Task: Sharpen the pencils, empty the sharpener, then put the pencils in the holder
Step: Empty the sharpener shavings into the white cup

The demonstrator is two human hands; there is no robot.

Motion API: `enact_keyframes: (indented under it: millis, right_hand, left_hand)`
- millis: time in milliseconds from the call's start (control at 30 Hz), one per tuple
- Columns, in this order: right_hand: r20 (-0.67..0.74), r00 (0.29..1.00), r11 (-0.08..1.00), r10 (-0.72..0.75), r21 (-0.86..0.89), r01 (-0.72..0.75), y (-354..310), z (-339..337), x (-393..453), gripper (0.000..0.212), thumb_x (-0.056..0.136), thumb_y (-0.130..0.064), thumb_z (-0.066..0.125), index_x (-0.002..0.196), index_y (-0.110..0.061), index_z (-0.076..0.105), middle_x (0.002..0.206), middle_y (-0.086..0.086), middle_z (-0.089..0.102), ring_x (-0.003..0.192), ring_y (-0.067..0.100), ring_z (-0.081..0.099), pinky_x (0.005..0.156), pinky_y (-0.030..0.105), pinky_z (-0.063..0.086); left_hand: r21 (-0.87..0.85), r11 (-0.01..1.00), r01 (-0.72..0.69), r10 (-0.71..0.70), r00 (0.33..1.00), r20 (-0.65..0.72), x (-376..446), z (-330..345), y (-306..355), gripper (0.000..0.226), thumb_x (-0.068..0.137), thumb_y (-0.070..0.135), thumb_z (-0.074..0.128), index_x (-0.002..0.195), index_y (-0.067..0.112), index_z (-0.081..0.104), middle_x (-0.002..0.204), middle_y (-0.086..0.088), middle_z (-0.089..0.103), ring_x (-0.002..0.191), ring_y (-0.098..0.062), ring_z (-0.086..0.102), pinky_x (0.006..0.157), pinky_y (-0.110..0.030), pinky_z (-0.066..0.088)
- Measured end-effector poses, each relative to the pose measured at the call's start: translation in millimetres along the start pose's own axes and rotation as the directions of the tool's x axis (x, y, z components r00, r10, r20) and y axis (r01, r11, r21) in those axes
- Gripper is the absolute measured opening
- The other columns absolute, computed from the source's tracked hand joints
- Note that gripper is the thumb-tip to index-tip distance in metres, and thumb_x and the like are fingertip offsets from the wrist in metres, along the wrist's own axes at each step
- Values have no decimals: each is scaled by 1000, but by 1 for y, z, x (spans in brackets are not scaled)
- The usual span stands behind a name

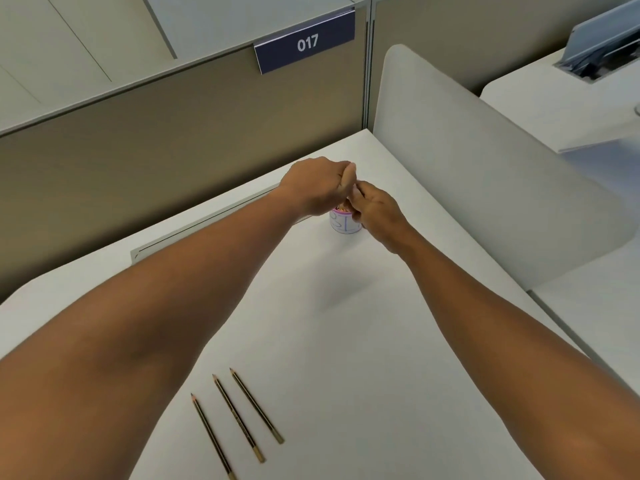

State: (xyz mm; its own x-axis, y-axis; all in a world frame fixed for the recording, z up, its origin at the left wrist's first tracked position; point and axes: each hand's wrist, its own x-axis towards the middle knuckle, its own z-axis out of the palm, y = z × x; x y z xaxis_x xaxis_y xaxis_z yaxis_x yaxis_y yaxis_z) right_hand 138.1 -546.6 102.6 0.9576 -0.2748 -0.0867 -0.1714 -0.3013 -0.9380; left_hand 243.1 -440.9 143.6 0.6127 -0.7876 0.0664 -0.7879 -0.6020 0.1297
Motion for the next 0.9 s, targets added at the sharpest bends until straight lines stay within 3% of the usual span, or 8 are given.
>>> enact_keyframes:
  millis: [100,167,300,433,500,600,767,900]
  right_hand:
    - [17,999,992,47,120,-48,3,-3,3,28,104,-34,32,85,-32,51,76,-11,51,64,2,45,56,14,37]
    - [47,997,982,59,174,-66,4,-5,4,27,104,-31,32,84,-33,50,73,-13,48,63,1,43,52,11,36]
    - [24,997,981,67,180,-70,12,0,8,25,104,-32,31,89,-31,51,76,-11,50,67,3,45,60,15,36]
    - [-113,994,1000,6,-11,-7,20,4,12,31,103,-36,33,110,-19,58,102,2,62,84,9,55,67,14,41]
    - [-116,990,984,-86,-167,66,23,3,13,33,103,-32,35,118,-13,57,111,5,64,91,9,55,68,8,39]
    - [-95,989,976,-111,-196,90,28,1,18,33,103,-31,35,122,-12,54,117,5,63,95,8,54,65,3,36]
    - [-65,995,981,-82,-179,69,29,-5,24,31,102,-32,38,125,-15,50,121,2,59,103,9,52,73,13,41]
    - [-121,989,971,-79,-234,49,32,-12,29,28,102,-26,40,124,-13,51,121,6,49,107,13,50,80,17,41]
  left_hand:
    - [-22,997,-76,76,997,0,3,5,-1,47,104,41,17,89,20,56,80,-6,66,72,-27,58,65,-38,48]
    - [-15,997,-82,82,997,2,7,6,-5,56,104,42,18,93,19,67,82,-4,69,76,-27,60,71,-37,51]
    - [-26,999,-45,47,996,70,21,8,-8,55,98,38,26,75,10,67,75,-11,66,65,-23,53,55,-28,38]
    - [-121,991,65,-45,986,162,29,8,-5,52,98,35,31,65,6,59,68,-12,57,57,-18,44,51,-29,30]
    - [-131,984,120,-95,978,184,29,10,-4,49,98,35,31,58,14,51,64,-7,52,57,-16,43,50,-28,27]
    - [-141,977,162,-134,973,187,32,13,-3,48,99,35,29,58,16,48,63,-5,51,56,-14,43,51,-28,27]
    - [-132,976,171,-150,977,153,30,17,-4,26,103,27,36,90,5,40,80,-16,58,67,-29,54,55,-36,43]
    - [-226,941,253,-224,964,144,28,19,-4,45,107,32,23,110,3,57,103,-23,65,94,-37,60,82,-48,50]
